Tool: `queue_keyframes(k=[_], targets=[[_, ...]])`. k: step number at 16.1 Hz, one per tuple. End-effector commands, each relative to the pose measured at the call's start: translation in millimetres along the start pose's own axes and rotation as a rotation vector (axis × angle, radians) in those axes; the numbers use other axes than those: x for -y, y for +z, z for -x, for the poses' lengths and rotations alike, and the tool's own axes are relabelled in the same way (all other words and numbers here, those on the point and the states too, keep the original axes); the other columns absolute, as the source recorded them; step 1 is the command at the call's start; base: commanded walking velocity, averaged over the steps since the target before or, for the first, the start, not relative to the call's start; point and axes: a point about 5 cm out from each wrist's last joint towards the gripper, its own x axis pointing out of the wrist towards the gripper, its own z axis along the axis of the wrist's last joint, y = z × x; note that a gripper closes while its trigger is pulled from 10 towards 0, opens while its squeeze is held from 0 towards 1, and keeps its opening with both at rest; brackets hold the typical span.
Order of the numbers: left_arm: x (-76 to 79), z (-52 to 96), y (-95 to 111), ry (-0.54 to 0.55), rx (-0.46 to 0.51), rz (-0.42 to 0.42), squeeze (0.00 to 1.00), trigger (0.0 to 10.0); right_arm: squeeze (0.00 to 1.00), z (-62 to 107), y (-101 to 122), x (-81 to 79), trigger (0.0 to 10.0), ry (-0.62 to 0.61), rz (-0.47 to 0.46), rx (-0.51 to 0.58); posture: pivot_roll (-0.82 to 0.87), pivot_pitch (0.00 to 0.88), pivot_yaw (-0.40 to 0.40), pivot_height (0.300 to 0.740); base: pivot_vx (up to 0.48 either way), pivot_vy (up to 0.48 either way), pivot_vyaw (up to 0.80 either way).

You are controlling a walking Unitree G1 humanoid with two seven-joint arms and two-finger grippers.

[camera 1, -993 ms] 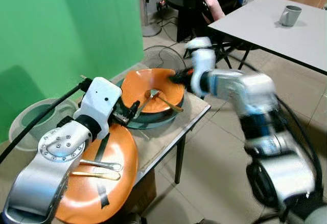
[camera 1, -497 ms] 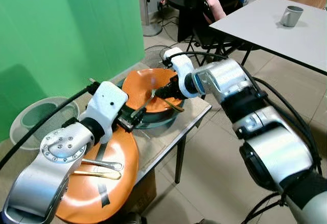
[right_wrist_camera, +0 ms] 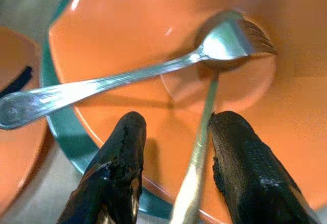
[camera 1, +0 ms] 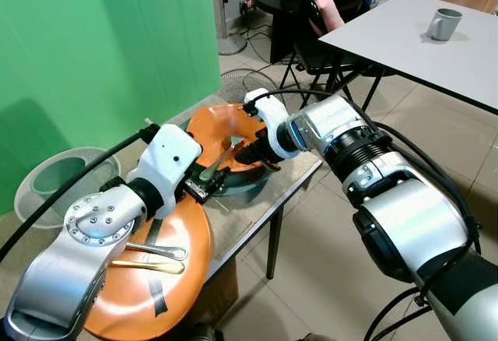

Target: Setting the table

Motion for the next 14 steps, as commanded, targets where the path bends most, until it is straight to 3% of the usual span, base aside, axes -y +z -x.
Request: queue_keyframes(k=[1, 2, 3, 4, 5, 6, 14], targets=[[1.8, -1.1, 0.9, -0.022, -0.002, -0.008, 0.0, 10.0, 0.0, 1.7, 5.4, -1.0, 10.0, -0.015, 0.009, 0.003, -0.07, 0.01, 0.023, 0.74, 0.0, 0.0, 0.0], [1.9, -1.3, 1.1, -0.028, 0.0, -0.008, 0.0, 10.0, 0.0, -0.4, 2.7, -0.3, 7.2, -0.012, -0.021, 0.003, -0.08, 0.006, 0.023, 0.74, 0.0, 0.0, 0.0], [1.6, -1.6, 1.4, -0.03, 0.0, -0.009, 0.0, 10.0, 0.0, -1.1, 1.6, 0.3, 6.9, -0.012, -0.034, 0.004, -0.08, 0.006, 0.023, 0.74, 0.0, 0.0, 0.0], [1.3, -1.8, 1.7, -0.031, 0.001, -0.009, 0.0, 10.0, 0.0, -1.6, 1.2, 0.5, 4.1, -0.01, -0.04, 0.005, -0.08, 0.005, 0.024, 0.74, 0.0, 0.0, 0.0], [0.8, -2.2, 2.2, -0.032, 0.002, -0.009, 0.0, 10.0, 0.0, -2.4, 0.7, 0.6, 2.8, -0.005, -0.049, 0.007, -0.08, 0.004, 0.025, 0.74, 0.0, 0.0, 0.0], [0.7, -2.3, 2.7, -0.036, 0.004, -0.009, 0.0, 10.0, 0.0, -3.1, 0.3, 1.1, 0.0, -0.008, -0.05, 0.009, -0.08, 0.003, 0.026, 0.74, 0.0, 0.0, 0.0], [-1.9, -3.2, 4.4, -0.044, 0.007, -0.019, 0.0, 10.0, 0.0, -2.2, 4.7, 0.1, 0.0, -0.029, 0.015, -0.019, -0.08, 0.0, 0.018, 0.74, 0.0, 0.0, 0.0]])
